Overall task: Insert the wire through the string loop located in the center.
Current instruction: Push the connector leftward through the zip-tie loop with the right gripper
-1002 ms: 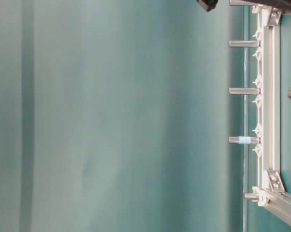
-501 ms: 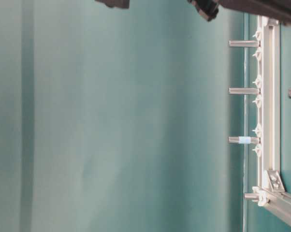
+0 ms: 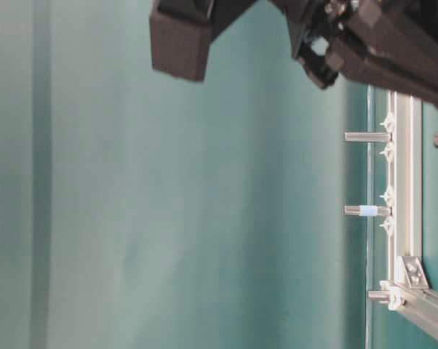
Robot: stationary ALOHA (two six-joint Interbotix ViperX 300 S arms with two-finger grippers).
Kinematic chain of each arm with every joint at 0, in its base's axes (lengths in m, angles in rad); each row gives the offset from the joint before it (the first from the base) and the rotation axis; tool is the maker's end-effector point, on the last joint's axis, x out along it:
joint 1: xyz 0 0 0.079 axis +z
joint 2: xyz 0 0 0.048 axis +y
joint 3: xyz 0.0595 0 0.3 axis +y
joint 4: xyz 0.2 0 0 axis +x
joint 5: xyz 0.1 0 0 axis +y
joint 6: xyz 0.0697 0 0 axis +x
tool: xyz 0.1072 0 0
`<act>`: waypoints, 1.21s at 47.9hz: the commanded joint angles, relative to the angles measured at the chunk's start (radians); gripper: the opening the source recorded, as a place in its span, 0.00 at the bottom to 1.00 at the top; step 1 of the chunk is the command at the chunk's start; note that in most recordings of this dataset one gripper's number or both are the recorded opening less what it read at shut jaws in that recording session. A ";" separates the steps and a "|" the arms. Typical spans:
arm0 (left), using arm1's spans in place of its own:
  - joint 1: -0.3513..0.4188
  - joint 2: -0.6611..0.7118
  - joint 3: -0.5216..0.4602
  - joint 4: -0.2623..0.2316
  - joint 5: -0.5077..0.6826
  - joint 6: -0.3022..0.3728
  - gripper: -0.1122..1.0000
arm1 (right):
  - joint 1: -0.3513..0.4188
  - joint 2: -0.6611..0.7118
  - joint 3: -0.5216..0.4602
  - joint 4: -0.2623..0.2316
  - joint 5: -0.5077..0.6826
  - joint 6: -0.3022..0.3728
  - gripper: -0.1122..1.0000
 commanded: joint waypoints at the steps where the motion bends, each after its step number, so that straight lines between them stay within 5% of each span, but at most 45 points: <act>1: -0.008 -0.002 -0.023 0.003 -0.005 -0.005 0.26 | -0.005 0.003 -0.037 0.002 -0.011 -0.002 0.16; 37: -0.009 0.000 -0.032 0.000 0.006 -0.043 0.25 | -0.005 0.034 -0.069 0.002 -0.021 -0.002 0.16; 58: -0.015 0.009 -0.112 0.000 0.170 -0.041 0.26 | -0.005 0.034 -0.071 0.002 -0.021 -0.002 0.16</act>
